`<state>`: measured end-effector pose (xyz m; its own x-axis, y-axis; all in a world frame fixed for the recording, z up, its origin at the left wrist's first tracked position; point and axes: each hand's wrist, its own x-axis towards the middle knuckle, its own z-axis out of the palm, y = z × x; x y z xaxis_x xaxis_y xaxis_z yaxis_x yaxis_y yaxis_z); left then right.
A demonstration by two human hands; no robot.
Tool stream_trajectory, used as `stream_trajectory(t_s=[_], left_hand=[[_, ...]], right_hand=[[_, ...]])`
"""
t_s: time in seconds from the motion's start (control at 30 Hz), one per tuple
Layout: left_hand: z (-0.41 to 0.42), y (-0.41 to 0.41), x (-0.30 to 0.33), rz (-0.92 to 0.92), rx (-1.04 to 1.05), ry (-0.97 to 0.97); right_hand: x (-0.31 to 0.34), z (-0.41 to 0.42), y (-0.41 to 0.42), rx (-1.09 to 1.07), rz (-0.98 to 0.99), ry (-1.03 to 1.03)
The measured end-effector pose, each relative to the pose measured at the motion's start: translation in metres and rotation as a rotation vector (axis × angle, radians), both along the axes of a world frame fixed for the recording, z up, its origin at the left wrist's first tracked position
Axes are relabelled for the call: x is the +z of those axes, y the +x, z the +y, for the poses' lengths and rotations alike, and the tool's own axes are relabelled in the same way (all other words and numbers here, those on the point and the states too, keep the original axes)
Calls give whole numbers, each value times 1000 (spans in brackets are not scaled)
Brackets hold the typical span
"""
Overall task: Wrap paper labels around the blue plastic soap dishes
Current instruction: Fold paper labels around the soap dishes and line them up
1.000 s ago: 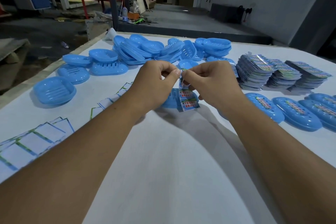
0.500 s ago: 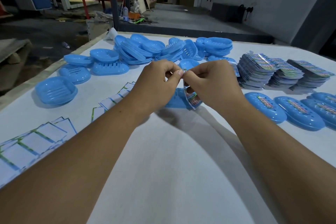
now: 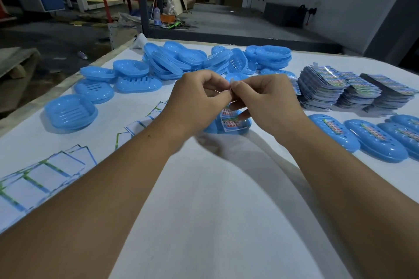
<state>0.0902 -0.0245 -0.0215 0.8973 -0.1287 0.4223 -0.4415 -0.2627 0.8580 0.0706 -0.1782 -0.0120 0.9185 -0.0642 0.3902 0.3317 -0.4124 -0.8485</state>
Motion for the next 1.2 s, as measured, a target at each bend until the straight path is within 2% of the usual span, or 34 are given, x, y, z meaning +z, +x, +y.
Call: stream_trajectory(t_s=[0.23,0.4,0.53,0.63,0.73,0.87,1.03,1.2], left_hand=[[1,3,2,-7,32,-5],[4,3,5,-23,77,66],[5,0,6,-64,82,173],[8,3,8,-104,220,162],[14,9,10,-21,354,69],[10,12,9,191,199,-115],[7,7,5,134,83,-52],[4,4,5,145,43,-30]], right_hand=[[-1,0,1,-21,-4,-19],[-3,-5,6,-175,-109,-136],[-1,-7,4,-81,-68,-117],[-1,-9,5,-89,-58,-80],[3,-10,6,-110,-21,56],[5,-6,6,-28,96,295],[4,-4,7,13,208,471],[4,-5,8,37,242,492]])
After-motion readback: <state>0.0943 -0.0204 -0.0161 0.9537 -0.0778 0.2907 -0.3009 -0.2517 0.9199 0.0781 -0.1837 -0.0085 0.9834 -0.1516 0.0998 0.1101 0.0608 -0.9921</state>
